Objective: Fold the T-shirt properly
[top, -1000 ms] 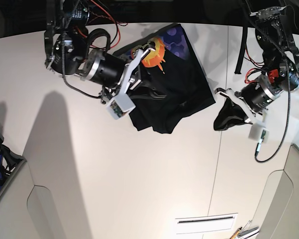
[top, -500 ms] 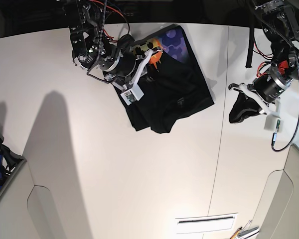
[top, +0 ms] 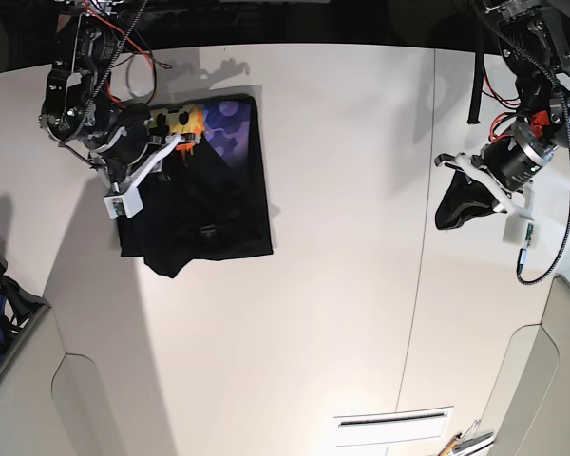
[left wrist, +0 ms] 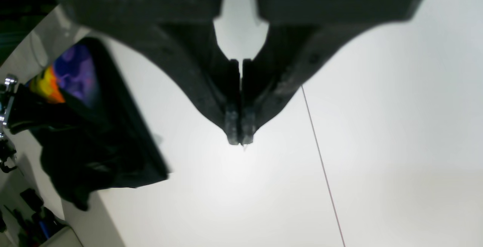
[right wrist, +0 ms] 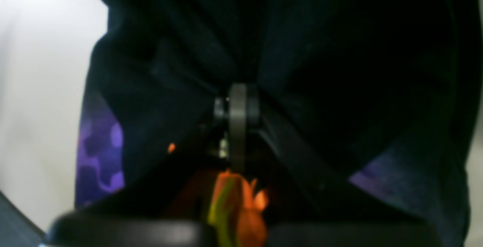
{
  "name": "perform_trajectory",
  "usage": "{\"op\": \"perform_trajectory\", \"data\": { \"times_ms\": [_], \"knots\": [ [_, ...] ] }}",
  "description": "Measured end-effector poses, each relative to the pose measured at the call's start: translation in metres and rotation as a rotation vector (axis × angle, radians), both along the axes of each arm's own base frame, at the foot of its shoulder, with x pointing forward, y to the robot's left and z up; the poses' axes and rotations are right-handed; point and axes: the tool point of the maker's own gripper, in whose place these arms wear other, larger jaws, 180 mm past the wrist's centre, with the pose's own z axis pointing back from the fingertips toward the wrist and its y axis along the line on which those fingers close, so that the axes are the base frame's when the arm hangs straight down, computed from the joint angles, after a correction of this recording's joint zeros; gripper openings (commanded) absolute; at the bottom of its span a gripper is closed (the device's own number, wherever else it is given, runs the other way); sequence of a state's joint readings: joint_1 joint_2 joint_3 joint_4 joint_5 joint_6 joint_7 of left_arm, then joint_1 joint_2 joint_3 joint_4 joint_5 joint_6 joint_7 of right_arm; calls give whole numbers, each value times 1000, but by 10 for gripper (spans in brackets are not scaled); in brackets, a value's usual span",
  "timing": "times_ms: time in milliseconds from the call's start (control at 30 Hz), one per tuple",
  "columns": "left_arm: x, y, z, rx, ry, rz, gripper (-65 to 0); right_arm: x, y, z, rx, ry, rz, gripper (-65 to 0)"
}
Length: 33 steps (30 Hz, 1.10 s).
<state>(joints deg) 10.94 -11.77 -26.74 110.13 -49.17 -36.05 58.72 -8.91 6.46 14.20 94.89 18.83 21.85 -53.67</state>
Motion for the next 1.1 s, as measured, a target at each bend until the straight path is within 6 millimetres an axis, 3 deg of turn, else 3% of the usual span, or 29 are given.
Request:
{"op": "perform_trajectory", "data": {
  "times_ms": [200, 400, 533, 667, 800, 867, 933, 1100],
  "knots": [
    [0, 0, 0, -1, 0, 0, -650, -16, -54, -3, -95, 31, -61, -650],
    [0, -1, 1, -7, -2, -2, -650, -24, -58, -3, -67, 42, -77, -650],
    [0, -4, 4, -31, -13, -8, -650, -13, -53, 6, -46, 12, -71, -650],
    [0, -5, 5, -39, -16, -10, -650, 3, -55, 30, -100, -34, -44, -650],
    [0, -5, 6, -37, -18, -10, -650, 48, -48, 97, -123, -270, -27, -650],
    [-1, -5, 9, -27, -21, -15, -650, 61, -41, 127, -125, -371, -5, -650],
    [-2, -2, 16, -3, -32, -12, -650, 59, -32, 142, -128, -418, 43, -650],
    [-18, 19, 40, 73, -86, 44, -650, 26, -12, 142, -79, -387, 103, -650]
  ]
}}
